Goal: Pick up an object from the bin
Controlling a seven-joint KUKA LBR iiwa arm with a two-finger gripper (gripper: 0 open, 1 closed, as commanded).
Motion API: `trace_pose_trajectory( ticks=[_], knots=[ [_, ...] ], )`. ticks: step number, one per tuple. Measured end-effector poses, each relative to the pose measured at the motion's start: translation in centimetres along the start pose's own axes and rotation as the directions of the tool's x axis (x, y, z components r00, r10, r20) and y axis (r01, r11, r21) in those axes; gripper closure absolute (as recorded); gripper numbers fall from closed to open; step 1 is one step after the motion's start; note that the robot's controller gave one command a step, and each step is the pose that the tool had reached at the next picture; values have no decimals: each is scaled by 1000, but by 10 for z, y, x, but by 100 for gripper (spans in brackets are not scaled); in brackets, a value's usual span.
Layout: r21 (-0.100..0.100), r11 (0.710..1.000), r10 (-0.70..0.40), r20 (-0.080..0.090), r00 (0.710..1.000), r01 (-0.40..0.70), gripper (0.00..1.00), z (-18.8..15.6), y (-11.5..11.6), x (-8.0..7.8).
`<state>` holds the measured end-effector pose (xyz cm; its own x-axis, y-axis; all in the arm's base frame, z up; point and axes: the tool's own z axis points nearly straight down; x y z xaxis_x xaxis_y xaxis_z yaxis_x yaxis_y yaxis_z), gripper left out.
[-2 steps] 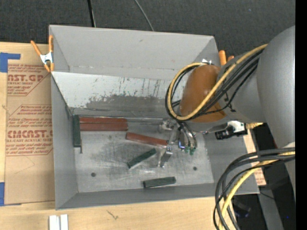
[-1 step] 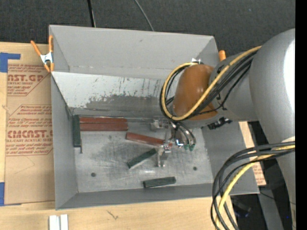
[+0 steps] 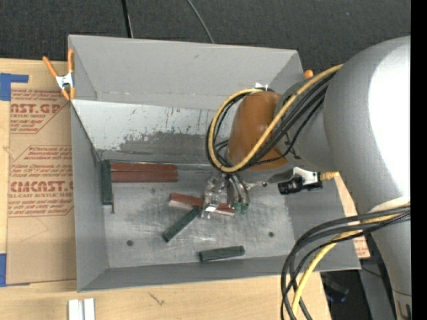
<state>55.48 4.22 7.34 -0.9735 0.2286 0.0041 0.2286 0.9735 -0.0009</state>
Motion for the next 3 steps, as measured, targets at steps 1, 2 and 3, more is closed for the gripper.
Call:
trace_pose_trajectory(
  ticks=[1,2,3],
  knots=[
    [0,1000,0,1,1000,0,100,0,0,0],
    [0,1000,1,1,1000,-1,100,-16,0,2],
    [0,1000,0,1,1000,0,100,-46,0,1]
  ],
)
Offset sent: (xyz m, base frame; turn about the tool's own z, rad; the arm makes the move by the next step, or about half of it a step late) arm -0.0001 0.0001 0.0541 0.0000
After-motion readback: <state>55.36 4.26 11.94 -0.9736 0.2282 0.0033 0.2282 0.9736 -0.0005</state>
